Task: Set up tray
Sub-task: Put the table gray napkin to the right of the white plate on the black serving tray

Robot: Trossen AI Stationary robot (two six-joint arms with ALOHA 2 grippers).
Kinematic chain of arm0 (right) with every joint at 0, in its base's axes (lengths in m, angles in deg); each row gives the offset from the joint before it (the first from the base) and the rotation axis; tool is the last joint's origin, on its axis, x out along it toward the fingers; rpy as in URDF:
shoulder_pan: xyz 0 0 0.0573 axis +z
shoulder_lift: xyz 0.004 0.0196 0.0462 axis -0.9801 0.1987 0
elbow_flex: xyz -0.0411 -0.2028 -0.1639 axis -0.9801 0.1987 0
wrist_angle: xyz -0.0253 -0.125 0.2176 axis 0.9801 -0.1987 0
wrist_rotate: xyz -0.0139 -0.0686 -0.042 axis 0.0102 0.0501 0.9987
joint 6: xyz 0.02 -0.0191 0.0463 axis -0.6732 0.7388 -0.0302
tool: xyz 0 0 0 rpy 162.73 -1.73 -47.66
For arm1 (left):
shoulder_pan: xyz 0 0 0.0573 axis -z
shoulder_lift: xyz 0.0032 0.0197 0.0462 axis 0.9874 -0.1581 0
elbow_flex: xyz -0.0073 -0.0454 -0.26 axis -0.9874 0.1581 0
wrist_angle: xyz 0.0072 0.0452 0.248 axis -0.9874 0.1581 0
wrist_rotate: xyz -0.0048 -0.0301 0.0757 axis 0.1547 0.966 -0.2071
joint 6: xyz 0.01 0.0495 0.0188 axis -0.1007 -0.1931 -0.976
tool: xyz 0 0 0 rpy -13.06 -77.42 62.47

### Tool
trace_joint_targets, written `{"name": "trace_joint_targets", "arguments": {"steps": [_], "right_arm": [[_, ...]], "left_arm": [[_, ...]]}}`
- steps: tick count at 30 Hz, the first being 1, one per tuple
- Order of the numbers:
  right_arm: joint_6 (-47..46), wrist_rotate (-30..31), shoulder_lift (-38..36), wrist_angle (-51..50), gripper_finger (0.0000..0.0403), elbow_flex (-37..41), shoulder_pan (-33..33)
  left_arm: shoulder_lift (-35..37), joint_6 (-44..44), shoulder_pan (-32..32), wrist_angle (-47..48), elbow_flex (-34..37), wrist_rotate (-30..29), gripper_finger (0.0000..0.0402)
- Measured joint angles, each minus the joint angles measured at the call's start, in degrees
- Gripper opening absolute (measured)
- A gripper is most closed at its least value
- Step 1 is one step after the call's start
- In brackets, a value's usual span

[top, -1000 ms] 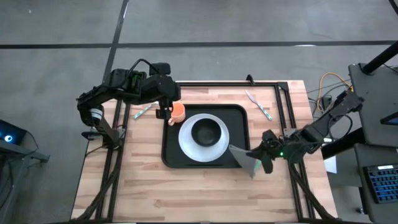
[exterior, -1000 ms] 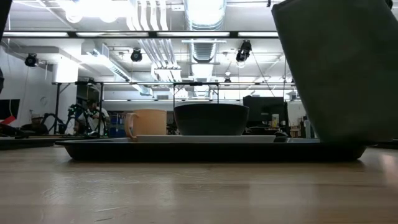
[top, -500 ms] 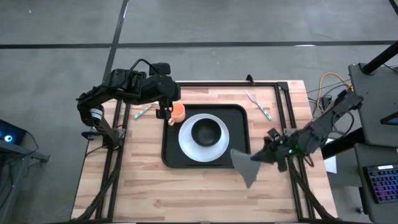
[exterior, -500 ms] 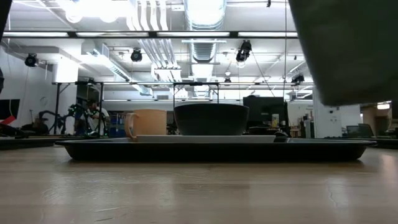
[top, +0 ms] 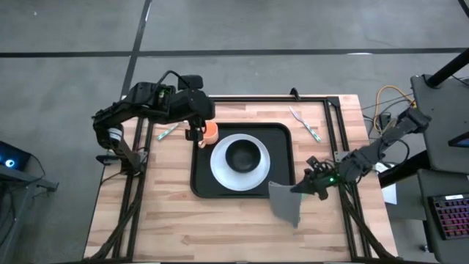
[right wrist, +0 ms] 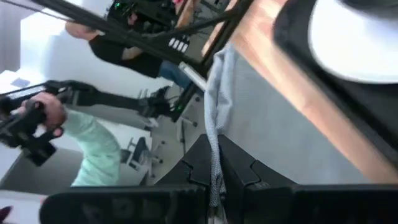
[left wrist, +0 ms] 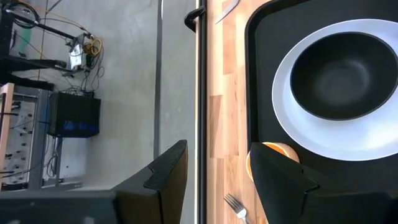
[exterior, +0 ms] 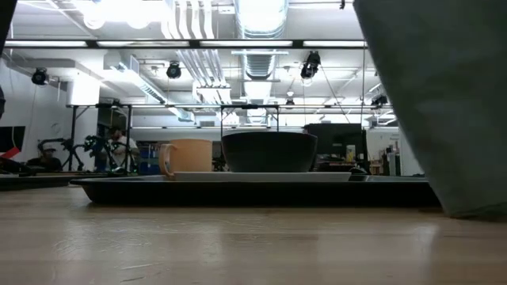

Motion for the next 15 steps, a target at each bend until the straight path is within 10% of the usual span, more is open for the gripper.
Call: {"name": "trace_joint_targets", "arguments": {"steps": [15], "right_arm": [[12.56, -13.73, -14.18, -14.42, 0.0008, 6.01, -22.93]], "left_arm": [[-1.96, 0.02, 0.00, -0.01, 0.66, 0.02, 0.0155]]}}
